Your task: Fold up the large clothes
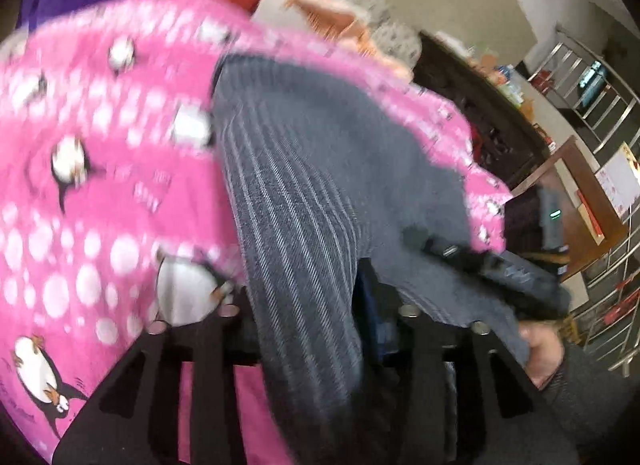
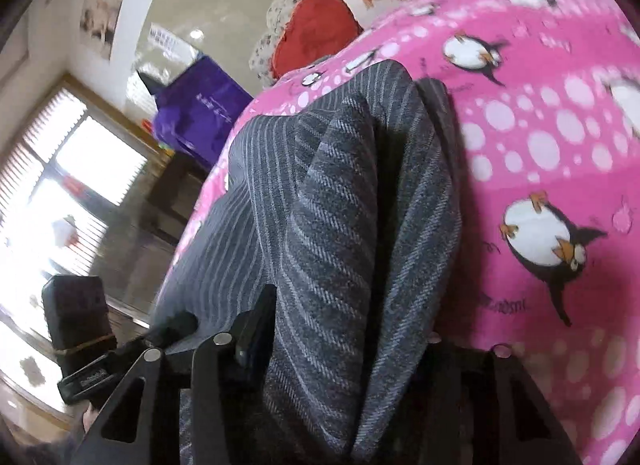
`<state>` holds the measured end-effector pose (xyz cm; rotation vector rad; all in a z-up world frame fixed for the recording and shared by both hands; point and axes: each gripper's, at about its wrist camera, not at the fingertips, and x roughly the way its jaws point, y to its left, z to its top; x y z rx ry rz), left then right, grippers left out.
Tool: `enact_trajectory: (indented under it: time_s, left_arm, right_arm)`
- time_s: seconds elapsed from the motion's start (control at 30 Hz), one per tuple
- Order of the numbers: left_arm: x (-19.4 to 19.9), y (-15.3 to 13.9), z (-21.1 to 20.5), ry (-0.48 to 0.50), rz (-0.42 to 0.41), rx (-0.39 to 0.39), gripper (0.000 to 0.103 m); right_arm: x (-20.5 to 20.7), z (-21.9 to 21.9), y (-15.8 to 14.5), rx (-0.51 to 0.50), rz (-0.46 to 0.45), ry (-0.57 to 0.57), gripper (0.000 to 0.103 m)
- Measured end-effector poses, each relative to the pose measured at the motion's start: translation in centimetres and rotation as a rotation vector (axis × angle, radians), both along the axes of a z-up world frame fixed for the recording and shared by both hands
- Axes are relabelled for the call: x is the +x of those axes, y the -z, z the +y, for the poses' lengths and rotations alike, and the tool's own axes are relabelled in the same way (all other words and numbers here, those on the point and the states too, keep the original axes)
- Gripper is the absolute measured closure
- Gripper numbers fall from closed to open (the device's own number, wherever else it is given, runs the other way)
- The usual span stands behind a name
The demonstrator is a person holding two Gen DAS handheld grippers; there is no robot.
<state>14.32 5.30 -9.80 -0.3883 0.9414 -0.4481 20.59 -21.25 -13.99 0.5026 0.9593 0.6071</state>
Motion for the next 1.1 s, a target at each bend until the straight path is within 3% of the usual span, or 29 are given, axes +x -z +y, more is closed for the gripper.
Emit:
enact_trajectory:
  time_s: [0.17, 0.23, 0.3, 0.4, 0.5, 0.57, 0.73, 0.9, 1.0, 1.1]
  left_arm:
    - [-1.6, -1.6, 0.0, -0.016, -0.026, 0.015, 0.051]
    - [-3.5, -2.8, 0.3, -0.037, -0.051, 0.06, 0.039]
    - [-5.3, -3.8, 0.8, -0.046, -0.085, 0.095, 0.017]
    - [-8.7, -5.0, 1.2, -0.067, -0.08, 0.14, 0.016]
    - [-11.5, -6.1, 0.1, -0.085, -0.089, 0.235, 0.016]
    - [-13.5, -7.1, -1.3, -0.095, -0.124, 0.32, 0.016]
    - [-16.3, -9.2, -3.8, -0.159, -0.22, 0.477, 0.016]
    - [-16.6, -10.4, -3.3, -0.227, -0.161, 0.424, 0.016]
    - [-18.0, -11.7, -3.5, -0.236, -0.17, 0.389, 0.016]
    - [-19.4, -12.8, -4.5, -0.242, -0.18, 0.406, 0.016]
  right_arm:
    - [-1.4, -2.0, -3.1, -0.074, 0.057, 0.035, 0.053]
    - [-3.7, -2.7, -5.6, -0.141, 0.037, 0.039, 0.053]
    - [-6.4, -3.0, -7.8, -0.193, -0.004, 0.02, 0.053]
    - [-12.3, -2.5, -10.8, -0.305, -0.103, 0.04, 0.052]
    - [-17.6, -1.2, -12.3, -0.439, -0.198, 0.056, 0.044]
    - [-19.8, -0.5, -12.3, -0.503, -0.173, 0.082, 0.044]
    - [-22.8, -0.4, -11.8, -0.548, -0.14, 0.143, 0.044]
    - [-24.7, 0.0, -12.8, -0.582, -0.172, 0.159, 0.044]
    - [-26.1, 0.0, -13.5, -0.577, -0.191, 0.175, 0.044]
    - [-27.3, -0.2, -14.1, -0.565, -0.199, 0.196, 0.044]
